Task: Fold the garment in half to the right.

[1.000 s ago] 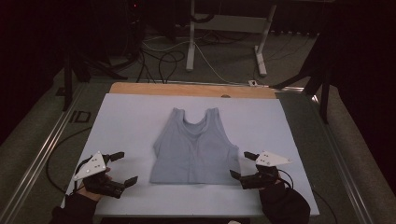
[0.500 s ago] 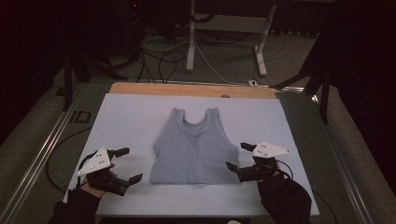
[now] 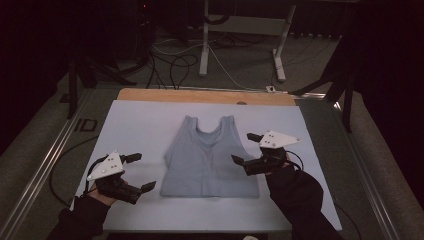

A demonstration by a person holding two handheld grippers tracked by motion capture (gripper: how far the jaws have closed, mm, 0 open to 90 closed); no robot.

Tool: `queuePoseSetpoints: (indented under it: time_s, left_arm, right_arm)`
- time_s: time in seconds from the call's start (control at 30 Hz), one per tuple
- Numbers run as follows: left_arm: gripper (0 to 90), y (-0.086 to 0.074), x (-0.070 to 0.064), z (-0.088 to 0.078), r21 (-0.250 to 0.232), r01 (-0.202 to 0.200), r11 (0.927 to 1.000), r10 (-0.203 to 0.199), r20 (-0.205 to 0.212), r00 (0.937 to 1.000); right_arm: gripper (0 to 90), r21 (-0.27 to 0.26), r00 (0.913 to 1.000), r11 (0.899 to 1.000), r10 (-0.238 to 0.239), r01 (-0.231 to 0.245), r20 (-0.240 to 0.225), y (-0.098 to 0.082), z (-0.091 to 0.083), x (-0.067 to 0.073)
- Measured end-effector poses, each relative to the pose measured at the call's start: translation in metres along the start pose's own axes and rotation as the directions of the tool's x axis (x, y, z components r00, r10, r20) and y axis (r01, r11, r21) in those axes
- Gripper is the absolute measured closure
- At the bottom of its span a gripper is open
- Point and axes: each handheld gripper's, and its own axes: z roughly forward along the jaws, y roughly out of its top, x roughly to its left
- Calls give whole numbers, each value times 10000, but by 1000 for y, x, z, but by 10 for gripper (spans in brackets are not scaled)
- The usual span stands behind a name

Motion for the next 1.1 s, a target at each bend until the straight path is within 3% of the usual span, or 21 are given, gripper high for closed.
queuePoseSetpoints:
  time_s: [0.17,0.37,0.63,0.67,0.83,1.03,1.1]
  left_arm:
    - [2,8,-1,-2,-43,-189,9998,188,-218,9996]
    - [2,15,-2,0,151,-310,9994,316,-381,9988]
    - [2,14,-4,11,460,50,9989,-7,-929,9957]
    - [2,13,-6,15,699,-22,9976,107,-1203,9927]
    - [2,11,-9,24,814,140,9966,-29,-1348,9909]
    - [2,8,-16,36,971,339,9947,-190,-1507,9884]
    - [2,6,-18,42,1178,391,9923,-174,-1799,9835]
  right_arm:
    - [101,-324,9997,9993,160,-165,-175,12,17,-2]
    - [100,-410,9993,9992,-33,18,-378,25,35,-2]
    - [100,-315,9962,9995,-120,94,-859,43,71,-4]
    - [101,-299,9958,9995,-88,61,-913,44,75,-4]
    - [101,-219,9937,9997,-120,96,-1117,50,94,-5]
    - [101,-209,9930,9997,-121,97,-1173,53,115,-6]
    - [101,-210,9939,9997,-137,115,-1096,53,122,-7]
